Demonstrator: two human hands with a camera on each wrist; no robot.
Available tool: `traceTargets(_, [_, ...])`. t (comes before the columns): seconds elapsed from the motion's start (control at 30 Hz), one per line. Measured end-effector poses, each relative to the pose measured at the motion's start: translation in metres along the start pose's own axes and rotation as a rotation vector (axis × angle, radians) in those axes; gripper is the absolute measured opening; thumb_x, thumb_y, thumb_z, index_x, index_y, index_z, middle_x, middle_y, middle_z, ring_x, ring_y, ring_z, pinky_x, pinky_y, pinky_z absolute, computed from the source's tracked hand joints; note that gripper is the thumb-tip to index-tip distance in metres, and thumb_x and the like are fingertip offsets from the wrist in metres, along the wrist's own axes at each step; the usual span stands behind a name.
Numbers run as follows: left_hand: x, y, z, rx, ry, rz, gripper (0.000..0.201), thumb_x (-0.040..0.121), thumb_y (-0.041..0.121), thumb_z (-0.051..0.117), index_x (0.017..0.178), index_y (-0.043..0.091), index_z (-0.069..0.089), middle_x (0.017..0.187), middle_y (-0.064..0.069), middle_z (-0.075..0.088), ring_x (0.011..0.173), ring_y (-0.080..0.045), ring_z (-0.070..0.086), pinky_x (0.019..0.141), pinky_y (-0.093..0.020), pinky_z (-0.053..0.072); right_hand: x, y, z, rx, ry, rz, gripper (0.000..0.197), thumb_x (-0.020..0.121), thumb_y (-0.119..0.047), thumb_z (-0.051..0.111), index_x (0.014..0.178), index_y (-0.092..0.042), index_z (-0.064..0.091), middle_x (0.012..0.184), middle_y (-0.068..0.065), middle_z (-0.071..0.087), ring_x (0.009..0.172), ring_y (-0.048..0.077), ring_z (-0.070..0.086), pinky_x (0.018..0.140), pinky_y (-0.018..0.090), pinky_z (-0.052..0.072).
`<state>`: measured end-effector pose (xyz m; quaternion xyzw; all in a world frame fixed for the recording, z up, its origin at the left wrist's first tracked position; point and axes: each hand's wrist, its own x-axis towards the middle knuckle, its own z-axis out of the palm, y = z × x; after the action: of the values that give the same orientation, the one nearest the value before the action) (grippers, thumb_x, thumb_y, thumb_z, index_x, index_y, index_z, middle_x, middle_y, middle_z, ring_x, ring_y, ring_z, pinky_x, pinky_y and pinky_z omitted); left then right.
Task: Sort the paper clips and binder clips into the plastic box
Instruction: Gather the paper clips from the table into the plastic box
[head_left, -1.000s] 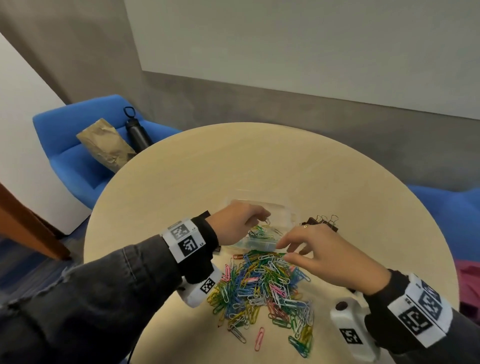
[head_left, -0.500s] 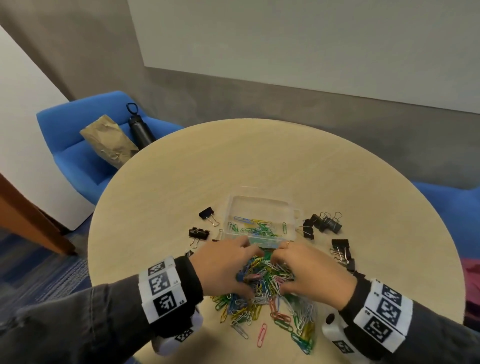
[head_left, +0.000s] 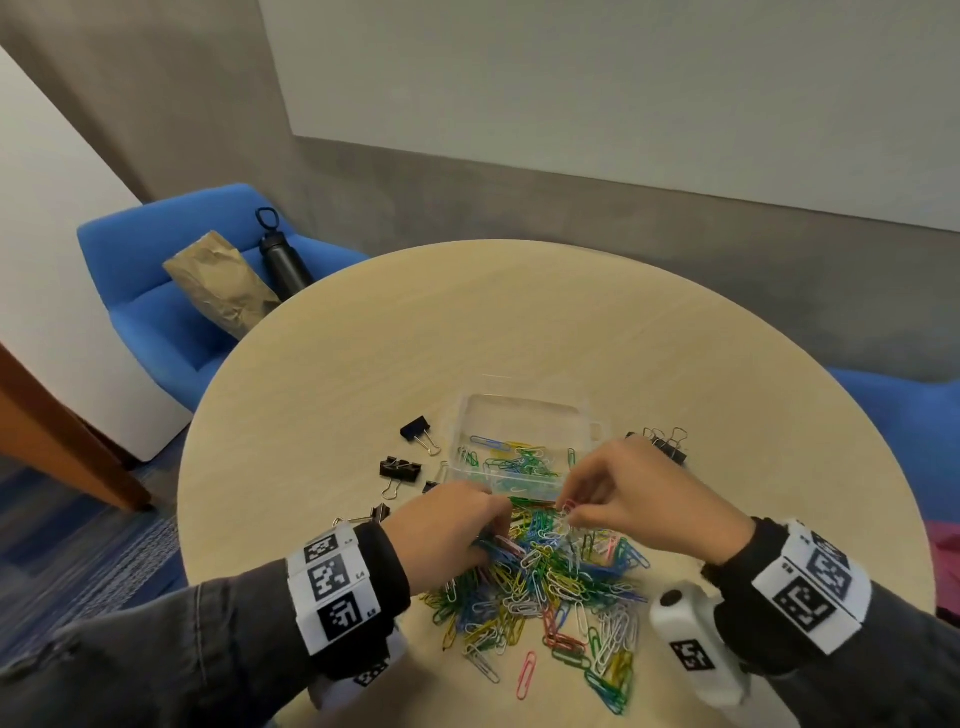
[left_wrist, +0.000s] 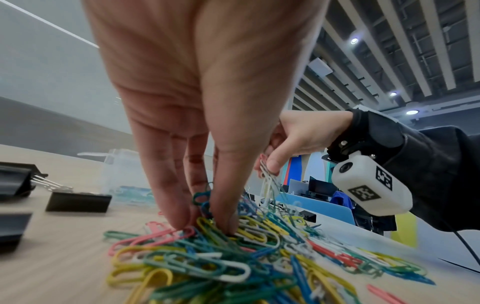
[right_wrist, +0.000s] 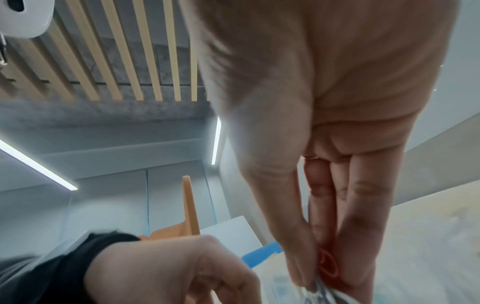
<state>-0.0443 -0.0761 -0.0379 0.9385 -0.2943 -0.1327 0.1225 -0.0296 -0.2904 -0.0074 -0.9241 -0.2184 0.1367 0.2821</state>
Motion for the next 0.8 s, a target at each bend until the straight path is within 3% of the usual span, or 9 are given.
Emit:
traceTargets(0.13, [0.001,-0.002,-0.003,-0.03,0.003,-0.008,0.02,0.088,0.02,0.064,0.109,0.017,0.064,0.109,-0.003,0.066,0.096,-0.018,0.059,0.075,-0.021,0.039,0.007,-0.003,-0.015,0.04,0.143,-0.022,0.008,0.077,-0.019,0.078,0.085,-0.018,0.077,0.076,-0.004,0.075,0.069,0.002,0.068,0.072,0.02,0.057])
traceTargets(0.23, [0.002,-0.002,-0.005,-0.049,0.021,-0.015,0.019,0.09,0.021,0.062,0.108,0.016,0.068,0.107,-0.002,0.069,0.097,-0.017,0.061,0.077,-0.019,0.039,0.015,-0.003,-0.021,0.077,0.333,-0.061,0.007,0.078,-0.016,0.076,0.086,-0.017,0.077,0.077,-0.005,0.074,0.071,0.001,0.068,0.069,0.011,0.052])
traceTargets(0.33, [0.003,-0.002,-0.006,-0.059,0.027,-0.025,0.021,0.09,0.022,0.062,0.11,0.016,0.068,0.108,-0.002,0.07,0.098,-0.017,0.062,0.082,-0.022,0.043,0.023,-0.001,-0.019,0.112,0.459,-0.09,0.009,0.081,-0.012,0.073,0.088,-0.015,0.076,0.08,-0.004,0.074,0.075,0.002,0.068,0.071,0.01,0.053])
traceTargets(0.43, [0.003,-0.002,-0.008,-0.083,0.017,-0.031,0.022,0.09,0.023,0.062,0.109,0.015,0.069,0.106,-0.003,0.07,0.095,-0.018,0.063,0.084,-0.027,0.048,0.027,0.007,-0.012,0.104,0.425,-0.066,0.015,0.085,-0.01,0.068,0.097,-0.015,0.075,0.091,-0.002,0.074,0.081,0.002,0.067,0.075,0.005,0.05])
traceTargets(0.57, [0.004,-0.005,-0.016,-0.168,0.048,-0.032,0.016,0.09,0.02,0.063,0.103,0.014,0.069,0.096,-0.003,0.072,0.082,-0.014,0.067,0.074,-0.022,0.05,0.021,0.015,-0.011,0.093,0.38,-0.017,0.018,0.088,-0.008,0.065,0.103,-0.014,0.074,0.097,-0.001,0.072,0.089,0.004,0.066,0.081,0.001,0.047])
traceTargets(0.73, [0.016,-0.007,-0.04,-0.194,0.183,-0.02,0.012,0.089,0.021,0.066,0.097,0.013,0.069,0.082,0.003,0.067,0.071,-0.01,0.061,0.071,-0.024,0.049,0.011,0.018,-0.009,0.045,0.312,-0.01,0.014,0.087,-0.018,0.066,0.099,-0.016,0.075,0.094,-0.006,0.073,0.086,-0.001,0.066,0.076,0.002,0.047])
traceTargets(0.8, [0.025,-0.01,-0.047,-0.173,0.269,-0.031,0.013,0.087,0.023,0.067,0.095,0.013,0.069,0.087,0.001,0.068,0.072,-0.011,0.056,0.069,-0.023,0.045,0.009,0.018,-0.006,0.048,0.297,-0.011,0.014,0.088,-0.02,0.066,0.098,-0.018,0.075,0.093,-0.008,0.073,0.086,-0.002,0.065,0.076,0.004,0.048])
